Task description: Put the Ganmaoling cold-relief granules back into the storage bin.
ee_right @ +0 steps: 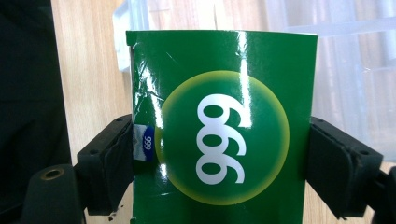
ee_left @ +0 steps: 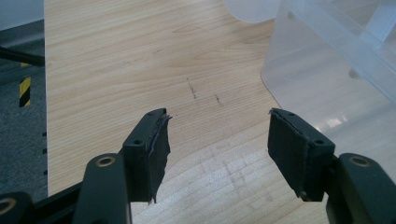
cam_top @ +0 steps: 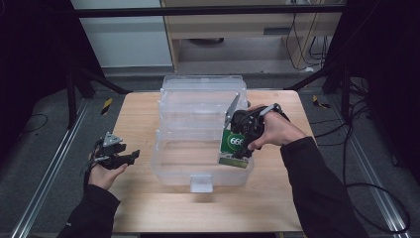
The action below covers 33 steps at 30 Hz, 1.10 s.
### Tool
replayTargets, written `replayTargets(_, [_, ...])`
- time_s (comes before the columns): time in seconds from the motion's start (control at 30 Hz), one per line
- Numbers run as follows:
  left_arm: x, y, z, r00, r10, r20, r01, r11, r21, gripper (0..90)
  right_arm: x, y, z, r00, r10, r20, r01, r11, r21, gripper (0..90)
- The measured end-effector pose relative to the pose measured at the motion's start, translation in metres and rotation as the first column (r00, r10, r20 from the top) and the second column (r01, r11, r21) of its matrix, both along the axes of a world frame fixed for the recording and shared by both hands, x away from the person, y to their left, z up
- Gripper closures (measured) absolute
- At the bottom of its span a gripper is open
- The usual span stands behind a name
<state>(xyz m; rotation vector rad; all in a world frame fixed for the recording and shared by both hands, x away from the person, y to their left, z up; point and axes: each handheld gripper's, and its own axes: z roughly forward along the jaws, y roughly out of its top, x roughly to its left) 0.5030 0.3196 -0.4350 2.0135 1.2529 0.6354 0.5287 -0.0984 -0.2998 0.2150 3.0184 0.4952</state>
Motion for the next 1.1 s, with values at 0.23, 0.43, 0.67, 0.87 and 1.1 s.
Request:
replayTargets(0.23, [0.000,0.000,0.000,1.0000,0.001,-0.002,-0.001,1.0000,-0.001,37.6,0.004,0.004,-0.010,0.9983,0.059,-0.002,-0.059,0.9980,-0.022,17.8])
replayTargets(0.43, [0.000,0.000,-0.001,1.0000,0.002,-0.006,-0.002,1.0000,0.003,37.6,0.008,0.005,-0.019,0.9944,0.105,0.011,-0.104,0.9932,-0.051,17.9])
replayTargets(0.67, [0.001,0.000,-0.002,1.0000,0.001,-0.007,-0.001,1.0000,0.004,37.6,0.012,0.005,-0.027,0.9929,0.118,0.018,-0.116,0.9902,-0.078,17.8])
replayTargets(0.87, [0.001,0.000,-0.002,1.0000,0.000,-0.008,0.000,1.0000,0.007,37.6,0.012,0.006,-0.032,0.9898,0.141,0.019,-0.139,0.9854,-0.098,17.8])
replayTargets(1.1, [0.001,0.000,-0.002,1.0000,-0.001,-0.008,0.001,1.0000,0.007,37.6,0.012,0.006,-0.035,0.9880,0.153,0.023,-0.150,0.9837,-0.099,17.8])
